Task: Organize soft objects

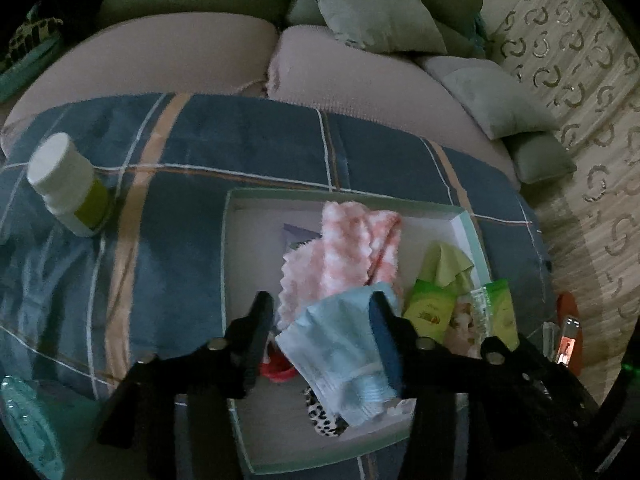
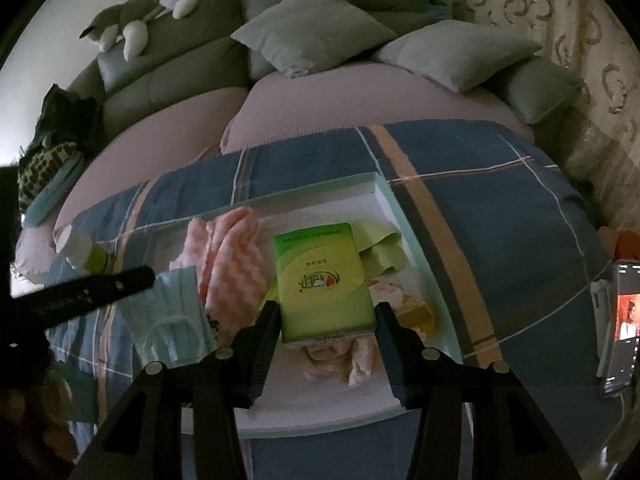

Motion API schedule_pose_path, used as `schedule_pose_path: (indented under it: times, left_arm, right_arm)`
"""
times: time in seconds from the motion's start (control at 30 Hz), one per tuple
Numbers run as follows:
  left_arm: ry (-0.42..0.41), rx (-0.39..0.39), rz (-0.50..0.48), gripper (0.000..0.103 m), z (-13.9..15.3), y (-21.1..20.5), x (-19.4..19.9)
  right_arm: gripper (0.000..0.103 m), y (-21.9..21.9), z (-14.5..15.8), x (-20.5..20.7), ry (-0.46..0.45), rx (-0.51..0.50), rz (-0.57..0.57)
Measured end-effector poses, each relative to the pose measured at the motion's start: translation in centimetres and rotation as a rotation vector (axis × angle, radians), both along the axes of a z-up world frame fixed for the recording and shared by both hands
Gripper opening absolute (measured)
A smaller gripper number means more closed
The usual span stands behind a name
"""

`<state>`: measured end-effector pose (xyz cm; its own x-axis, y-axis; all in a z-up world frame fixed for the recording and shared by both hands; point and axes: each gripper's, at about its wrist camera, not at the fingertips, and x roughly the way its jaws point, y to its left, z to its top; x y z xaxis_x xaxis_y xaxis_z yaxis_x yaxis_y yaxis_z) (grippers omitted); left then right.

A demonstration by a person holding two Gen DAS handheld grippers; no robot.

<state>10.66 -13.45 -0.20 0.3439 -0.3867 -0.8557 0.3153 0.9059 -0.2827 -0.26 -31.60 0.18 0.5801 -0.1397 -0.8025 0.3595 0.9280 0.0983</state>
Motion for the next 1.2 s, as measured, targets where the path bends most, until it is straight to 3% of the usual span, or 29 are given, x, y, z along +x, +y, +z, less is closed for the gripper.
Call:
schedule_pose_path:
  times: [0.3,0.6,0.67,0.9,1.0,1.07,1.2]
  left_arm:
    - [-0.036,0.033,0.016,0.07,1.3,1.2,-1.0]
    - [-0.064,0.088,0.052,0.087,0.8,2.8,-2.1]
    - [-0.064,0.107,0.055,0.088,0.4,3.2,-2.6]
    - [-0.075,0.145,0.066,0.09,-0.4,4.7,-4.5]
    - [-0.084,0.146,0.085,0.093,-0.4,5.5,-5.0]
    - [-0.091,0.141,0.099,0.098,-0.4,5.9,-5.3]
    - [-0.11,0.134,0.105,0.1,-0.5,6.2,-6.2]
  right_arm:
    - [0.051,1.1,-1.0,0.6,0.047,-0.01,0.034]
    - [0.053,1.9,-1.2,0.7,0.065,-0.033,0.051]
    - [0.061,2.2,-1.2,0.6,0.069,-0.039,0.054]
    - [0.073,3.1,-1.4,-0.2,0.084,-0.049,0.057]
    - [0.078,3.3,-1.6,-0.9,0.087,-0.039,0.056]
    - [0.087,3.6,-1.9,-1.5,0.092,-0.039,0.054]
    - [0.092,3.7,-2.3,-2.3,0.1,-0.031,0.051]
